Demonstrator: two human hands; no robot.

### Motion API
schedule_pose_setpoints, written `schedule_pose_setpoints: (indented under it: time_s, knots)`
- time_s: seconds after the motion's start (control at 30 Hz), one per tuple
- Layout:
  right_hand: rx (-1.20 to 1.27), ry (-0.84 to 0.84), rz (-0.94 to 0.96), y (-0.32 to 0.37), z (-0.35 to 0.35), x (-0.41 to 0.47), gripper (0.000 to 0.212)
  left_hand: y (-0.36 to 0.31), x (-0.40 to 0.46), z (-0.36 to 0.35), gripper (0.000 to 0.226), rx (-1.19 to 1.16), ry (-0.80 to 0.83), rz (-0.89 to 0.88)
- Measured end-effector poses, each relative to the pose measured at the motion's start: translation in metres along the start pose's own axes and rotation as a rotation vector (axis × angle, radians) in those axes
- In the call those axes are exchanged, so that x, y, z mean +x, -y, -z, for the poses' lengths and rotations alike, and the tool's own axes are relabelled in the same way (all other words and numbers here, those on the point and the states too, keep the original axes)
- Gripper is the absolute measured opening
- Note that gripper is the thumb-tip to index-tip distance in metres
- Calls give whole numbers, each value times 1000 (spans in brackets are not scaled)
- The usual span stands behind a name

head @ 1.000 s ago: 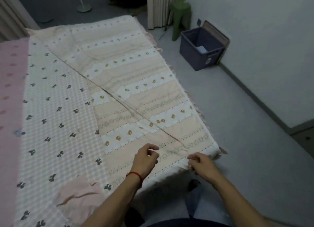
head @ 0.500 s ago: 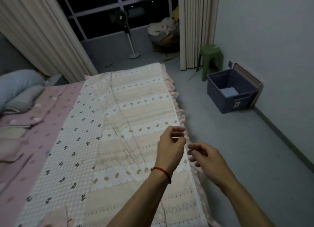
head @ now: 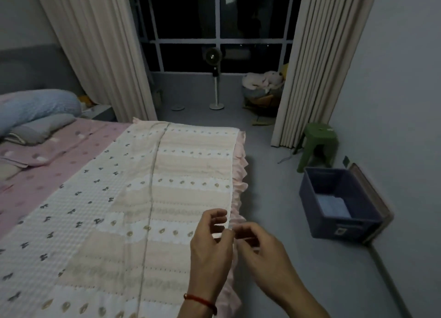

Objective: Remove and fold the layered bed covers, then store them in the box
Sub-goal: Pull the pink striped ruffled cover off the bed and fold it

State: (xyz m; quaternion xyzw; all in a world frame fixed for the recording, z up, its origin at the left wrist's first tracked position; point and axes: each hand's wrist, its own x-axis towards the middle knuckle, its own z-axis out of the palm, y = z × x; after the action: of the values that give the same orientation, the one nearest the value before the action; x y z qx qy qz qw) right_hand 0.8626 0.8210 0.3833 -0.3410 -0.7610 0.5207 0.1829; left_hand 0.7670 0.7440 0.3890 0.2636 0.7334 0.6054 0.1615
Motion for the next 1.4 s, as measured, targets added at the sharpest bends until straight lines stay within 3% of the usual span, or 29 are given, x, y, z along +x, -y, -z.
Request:
schedule_pose_setpoints:
  time_s: [0.2, 0.3, 0.5, 0.67, 0.73, 0.97, 1.13, 1.4]
  knots:
    - [4, -59, -100, -52, 124, 109, 22, 6, 78, -130, 33, 4, 21, 106]
    - [179, -115, -151, -76, 158, 183, 20, 5, 129, -179, 37, 29, 7, 140]
    - [323, -2, -88, -101, 217, 341, 20, -16, 258, -261, 38, 28, -99, 170]
    - [328, 104, -83, -116, 298, 489, 22, -73, 377, -356, 43, 3, -150, 144]
    - [302, 139, -59, -100, 310, 534, 18, -84, 412, -361, 44, 20, -161, 117]
    - [204, 362, 108, -55, 311, 718, 14, -58, 593, -370, 31, 91, -453, 118]
    - [48, 380, 87, -73, 291, 893, 16, -5, 769, -409, 26, 33, -398, 196]
    - [-125, 418, 127, -79, 310, 1137, 16, 23, 1009, -463, 26, 238, -302, 228]
